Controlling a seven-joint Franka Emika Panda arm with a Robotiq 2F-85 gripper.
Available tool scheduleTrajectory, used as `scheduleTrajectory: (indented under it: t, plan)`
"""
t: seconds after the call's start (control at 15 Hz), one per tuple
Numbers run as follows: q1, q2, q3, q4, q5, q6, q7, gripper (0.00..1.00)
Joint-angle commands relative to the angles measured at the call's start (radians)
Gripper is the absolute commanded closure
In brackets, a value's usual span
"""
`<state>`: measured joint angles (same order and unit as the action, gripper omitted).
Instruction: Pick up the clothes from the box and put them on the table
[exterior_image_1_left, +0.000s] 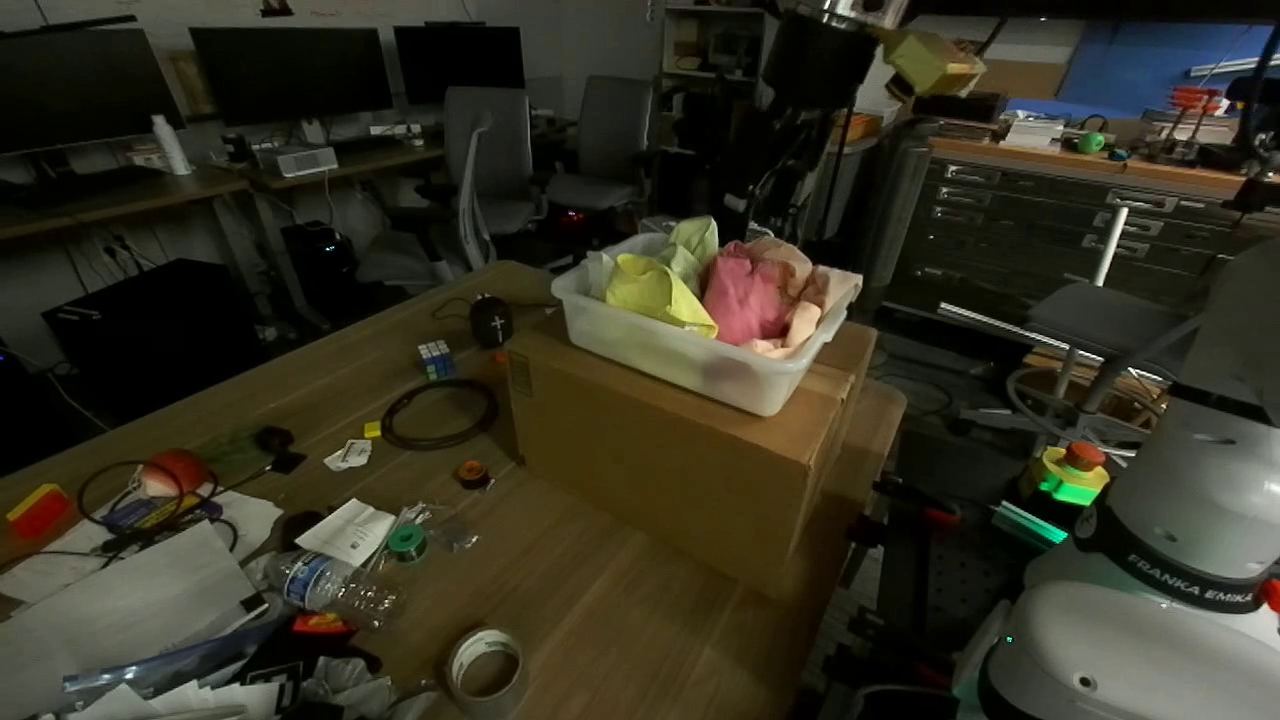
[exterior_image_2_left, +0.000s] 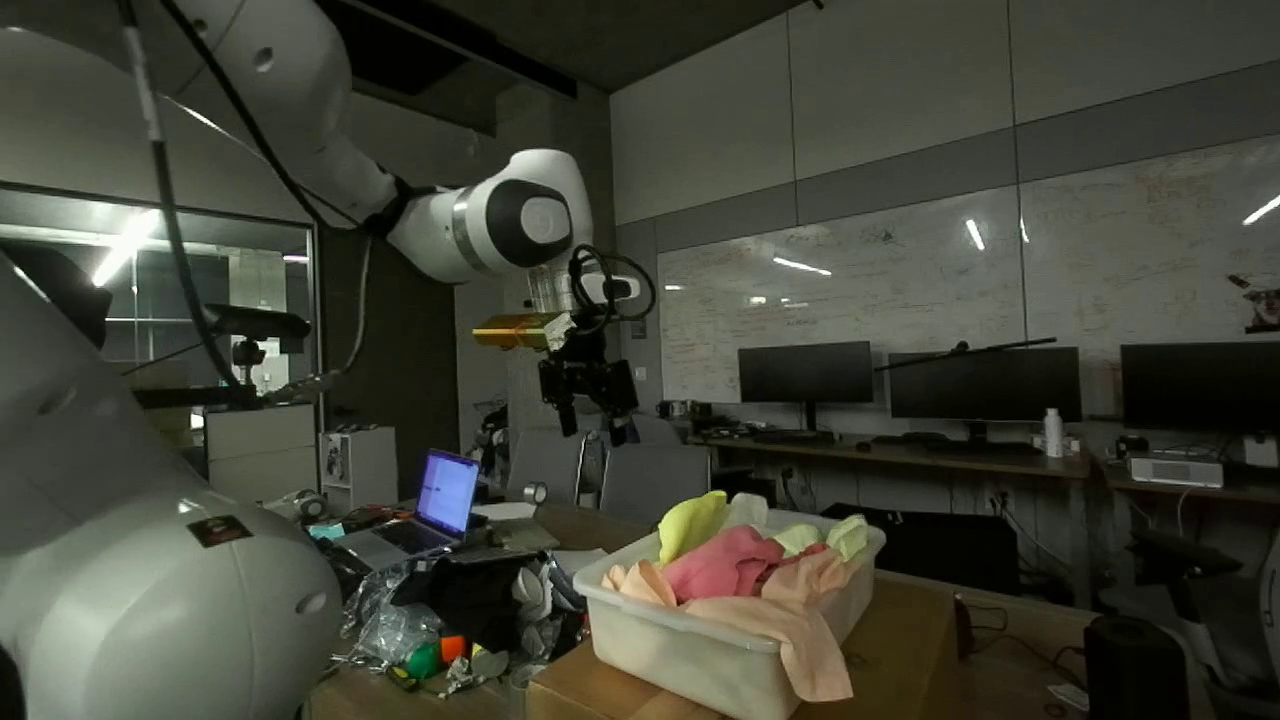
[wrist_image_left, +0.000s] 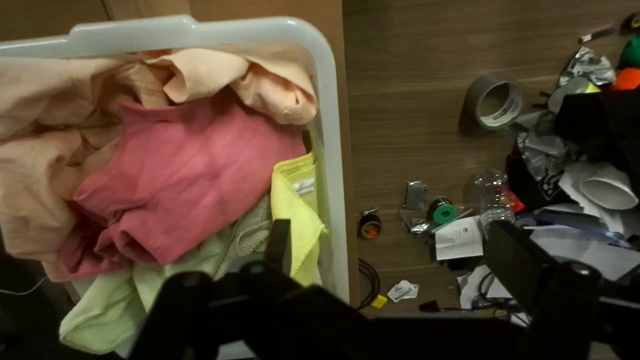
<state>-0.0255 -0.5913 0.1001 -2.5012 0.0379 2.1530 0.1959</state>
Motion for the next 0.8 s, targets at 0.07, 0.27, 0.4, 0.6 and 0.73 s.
scheduleTrajectory:
  t: [0.07,0.27,0.4,0.6,0.73]
  plan:
    - [-0.039,0.189,0.020,0.106,-0.081,0.062,0.084,0.00]
    - [-0.033,0.269,0.012,0.150,-0.113,0.079,0.099,0.00]
    - [-0.025,0.312,0.004,0.178,-0.120,0.091,0.095,0.00]
    - [-0.023,0.367,0.000,0.213,-0.136,0.108,0.094,0.00]
    - [-0.023,0.403,-0.006,0.232,-0.153,0.116,0.093,0.00]
